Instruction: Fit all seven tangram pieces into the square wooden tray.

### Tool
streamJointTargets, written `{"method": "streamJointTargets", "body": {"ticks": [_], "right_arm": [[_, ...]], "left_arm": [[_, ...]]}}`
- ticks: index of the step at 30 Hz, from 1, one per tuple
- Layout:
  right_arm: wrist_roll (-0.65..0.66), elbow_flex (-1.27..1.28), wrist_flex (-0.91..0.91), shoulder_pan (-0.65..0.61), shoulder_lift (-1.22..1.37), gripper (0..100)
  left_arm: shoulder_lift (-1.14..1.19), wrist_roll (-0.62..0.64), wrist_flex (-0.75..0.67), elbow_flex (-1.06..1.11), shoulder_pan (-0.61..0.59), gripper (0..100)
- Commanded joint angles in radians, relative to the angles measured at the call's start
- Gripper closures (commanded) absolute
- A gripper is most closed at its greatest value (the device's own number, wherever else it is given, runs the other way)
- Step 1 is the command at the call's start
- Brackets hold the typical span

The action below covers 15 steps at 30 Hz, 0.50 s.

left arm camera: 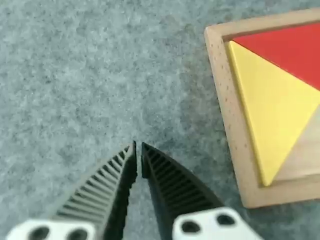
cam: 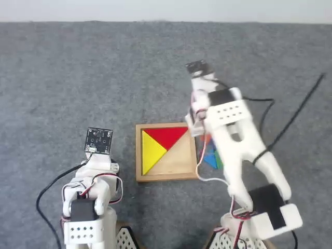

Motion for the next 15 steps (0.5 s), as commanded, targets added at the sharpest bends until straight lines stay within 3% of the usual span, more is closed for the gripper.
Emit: {"method": "streamJointTargets", "body": {"ticks": [1, 15], "right_arm": [[-0.103, 0.0, -0.073, -0.05, 0.036, 87.2], [-0.164, -0.028, -0.127, -0.154, 0.254, 87.2]], "left_arm": [[-0.015, -0.002, 0.003, -0.01, 0.005, 98], [-0.015, -0.002, 0.003, -0.01, 0.005, 98]]}}
